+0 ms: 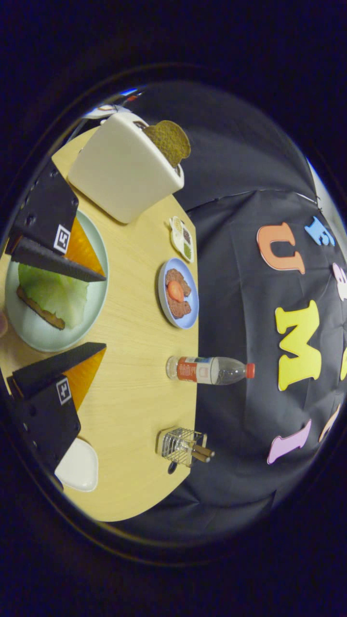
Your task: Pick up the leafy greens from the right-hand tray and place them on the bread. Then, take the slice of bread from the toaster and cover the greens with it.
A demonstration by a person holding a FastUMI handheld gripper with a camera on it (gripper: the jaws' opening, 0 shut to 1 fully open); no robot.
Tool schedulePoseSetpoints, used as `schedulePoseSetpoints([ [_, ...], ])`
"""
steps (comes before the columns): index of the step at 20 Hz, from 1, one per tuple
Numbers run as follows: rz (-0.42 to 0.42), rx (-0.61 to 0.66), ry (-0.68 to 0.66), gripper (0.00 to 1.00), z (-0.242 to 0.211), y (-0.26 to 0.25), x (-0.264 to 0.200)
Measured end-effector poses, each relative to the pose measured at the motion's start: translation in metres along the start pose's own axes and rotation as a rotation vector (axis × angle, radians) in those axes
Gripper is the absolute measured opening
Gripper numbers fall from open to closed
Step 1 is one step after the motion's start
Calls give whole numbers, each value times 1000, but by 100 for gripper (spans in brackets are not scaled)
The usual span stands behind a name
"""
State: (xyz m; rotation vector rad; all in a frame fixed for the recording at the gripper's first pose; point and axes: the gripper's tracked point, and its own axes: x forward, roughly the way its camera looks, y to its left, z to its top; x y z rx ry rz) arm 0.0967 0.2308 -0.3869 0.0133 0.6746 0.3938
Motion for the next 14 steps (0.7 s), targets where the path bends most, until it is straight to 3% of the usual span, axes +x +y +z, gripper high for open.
schedulePoseSetpoints([
  [2,-28,-14,-42,94,17,-4,-22],
  [4,-76,-36,-97,97,36,-3,-47],
  [10,-135,-47,-252,96,93,51,-126],
  [14,-98,-41,-265,96,107,114,-143],
])
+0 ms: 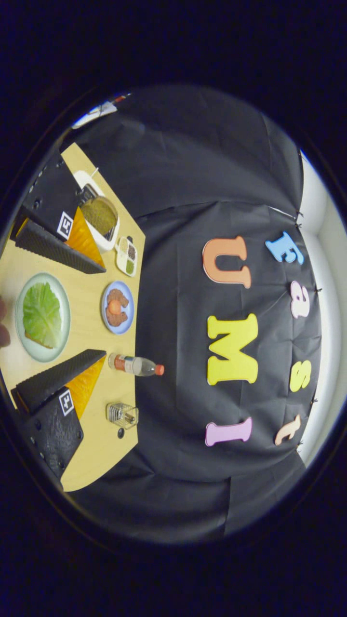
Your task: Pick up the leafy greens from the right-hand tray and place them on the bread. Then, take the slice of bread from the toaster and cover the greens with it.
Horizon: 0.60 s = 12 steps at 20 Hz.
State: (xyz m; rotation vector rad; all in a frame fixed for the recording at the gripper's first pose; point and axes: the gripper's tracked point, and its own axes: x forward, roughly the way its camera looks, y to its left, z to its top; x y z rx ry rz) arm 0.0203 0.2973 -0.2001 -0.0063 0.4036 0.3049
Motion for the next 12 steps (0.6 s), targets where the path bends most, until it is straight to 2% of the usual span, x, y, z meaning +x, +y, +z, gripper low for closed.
schedulePoseSetpoints([
  [3,10,3,-15,96,13,41,-5],
  [7,81,-28,10,96,1,110,-3],
  [12,89,-20,50,96,-22,161,20],
])
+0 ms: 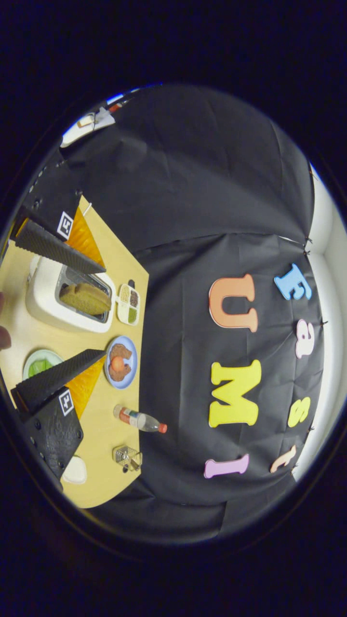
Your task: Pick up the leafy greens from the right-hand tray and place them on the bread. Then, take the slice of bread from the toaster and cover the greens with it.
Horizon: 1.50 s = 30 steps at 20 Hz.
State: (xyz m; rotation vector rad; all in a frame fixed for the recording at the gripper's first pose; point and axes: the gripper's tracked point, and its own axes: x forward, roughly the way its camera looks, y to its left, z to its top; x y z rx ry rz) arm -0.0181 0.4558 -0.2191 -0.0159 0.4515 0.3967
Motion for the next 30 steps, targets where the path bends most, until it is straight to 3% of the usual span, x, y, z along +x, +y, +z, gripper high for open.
schedulePoseSetpoints([
  [9,-74,-7,46,96,-34,22,71],
  [11,-80,-6,61,93,-38,24,81],
  [13,-94,-10,75,82,-41,24,86],
  [20,-135,24,109,16,-47,12,89],
  [22,-131,31,115,10,-47,10,91],
  [30,-52,88,43,9,4,7,56],
])
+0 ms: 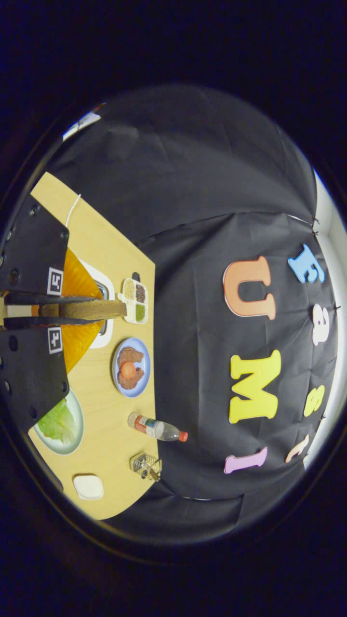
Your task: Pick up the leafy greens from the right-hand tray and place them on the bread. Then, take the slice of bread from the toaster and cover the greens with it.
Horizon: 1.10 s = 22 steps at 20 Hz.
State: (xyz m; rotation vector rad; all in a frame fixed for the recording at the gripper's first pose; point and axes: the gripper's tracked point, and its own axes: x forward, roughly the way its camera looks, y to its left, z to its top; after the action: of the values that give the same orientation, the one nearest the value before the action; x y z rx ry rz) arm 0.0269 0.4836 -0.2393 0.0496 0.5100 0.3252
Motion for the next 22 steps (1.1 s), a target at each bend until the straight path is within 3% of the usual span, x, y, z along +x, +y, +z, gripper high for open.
schedulePoseSetpoints([
  [6,76,70,-39,9,40,-18,-38],
  [11,75,104,-100,9,74,-80,-75],
  [16,-24,144,-142,9,89,-187,-102],
  [22,-190,205,-161,9,76,-338,-116],
])
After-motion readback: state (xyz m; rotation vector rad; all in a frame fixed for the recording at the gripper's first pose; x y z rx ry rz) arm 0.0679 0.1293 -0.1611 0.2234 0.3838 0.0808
